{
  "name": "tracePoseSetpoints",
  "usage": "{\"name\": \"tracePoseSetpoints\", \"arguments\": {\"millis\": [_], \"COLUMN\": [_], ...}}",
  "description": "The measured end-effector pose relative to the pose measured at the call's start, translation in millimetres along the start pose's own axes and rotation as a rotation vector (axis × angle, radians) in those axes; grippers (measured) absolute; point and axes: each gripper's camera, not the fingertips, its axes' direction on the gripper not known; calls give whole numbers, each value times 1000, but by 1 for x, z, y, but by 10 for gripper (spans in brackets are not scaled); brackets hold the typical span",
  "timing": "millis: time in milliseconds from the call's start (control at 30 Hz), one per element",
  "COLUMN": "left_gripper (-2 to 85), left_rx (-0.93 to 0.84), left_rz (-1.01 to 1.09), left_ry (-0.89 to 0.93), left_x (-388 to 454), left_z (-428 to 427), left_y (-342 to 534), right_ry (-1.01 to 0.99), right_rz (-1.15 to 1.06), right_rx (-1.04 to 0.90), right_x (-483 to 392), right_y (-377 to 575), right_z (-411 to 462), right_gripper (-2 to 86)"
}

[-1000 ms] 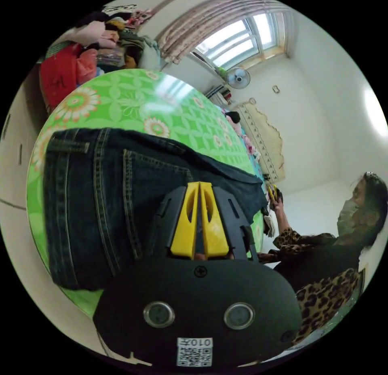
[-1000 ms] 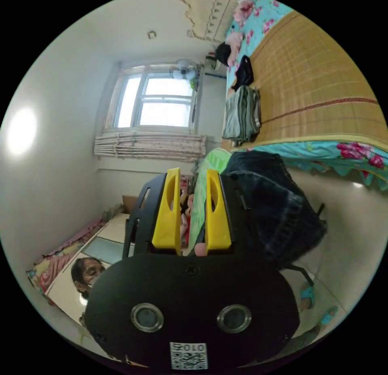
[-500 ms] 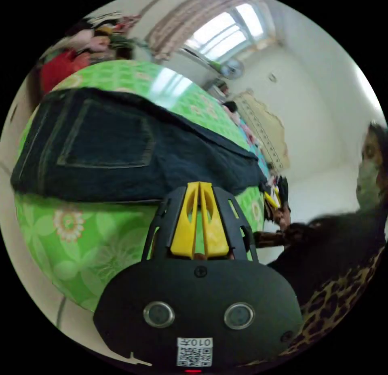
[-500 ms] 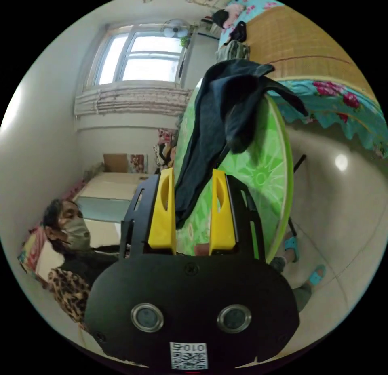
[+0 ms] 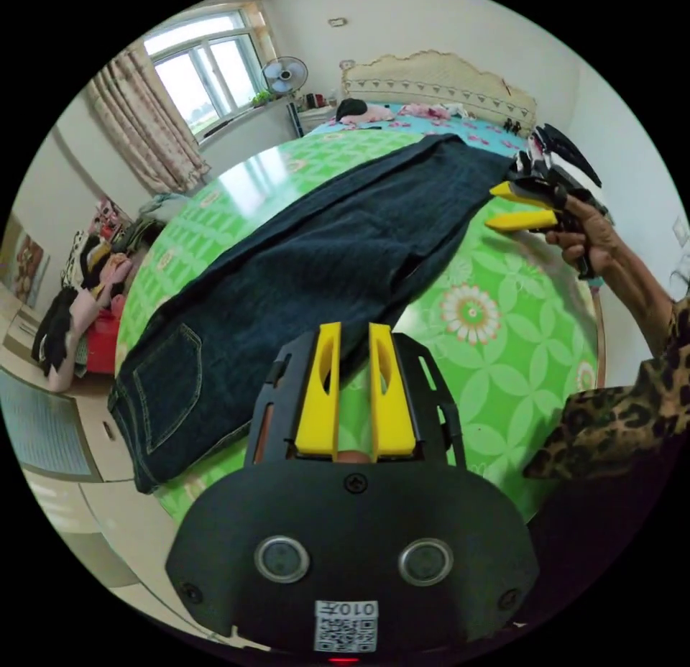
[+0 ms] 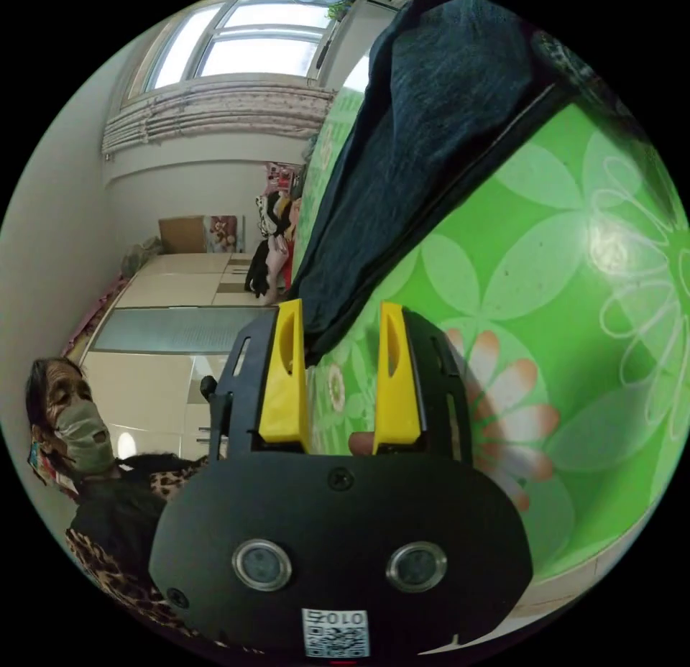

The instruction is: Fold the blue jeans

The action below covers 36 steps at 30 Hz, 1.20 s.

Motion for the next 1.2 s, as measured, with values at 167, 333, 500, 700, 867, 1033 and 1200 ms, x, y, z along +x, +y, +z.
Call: {"name": "tracePoseSetpoints", "arguments": {"millis": [167, 333, 500, 700, 867, 1033, 1200], "left_gripper": [15, 1, -3, -3, -3, -2, -2], "left_rx": [-55, -125, -229, -416, -190, -18, 18], "left_rz": [63, -3, -2, 39, -64, -258, -304], "left_ry": [52, 159, 243, 258, 428, 456, 510], "left_x": [-5, -22, -26, -27, -43, -56, -49], "left_z": [43, 50, 53, 63, 41, 61, 64], "left_y": [-2, 5, 28, 56, 62, 56, 54], "right_ry": [-102, -42, 34, 59, -44, -127, -270], "right_rz": [13, -4, -68, -114, -211, -26, 72], "right_rx": [4, -70, -228, -377, -379, 25, 194], "right_x": [13, 20, 17, 20, 23, 74, 130], "right_y": [-17, -6, 33, 75, 104, 143, 180], "right_z": [18, 7, -4, -17, -58, -162, -225], "right_gripper": [76, 41, 40, 39, 48, 95, 171]}}
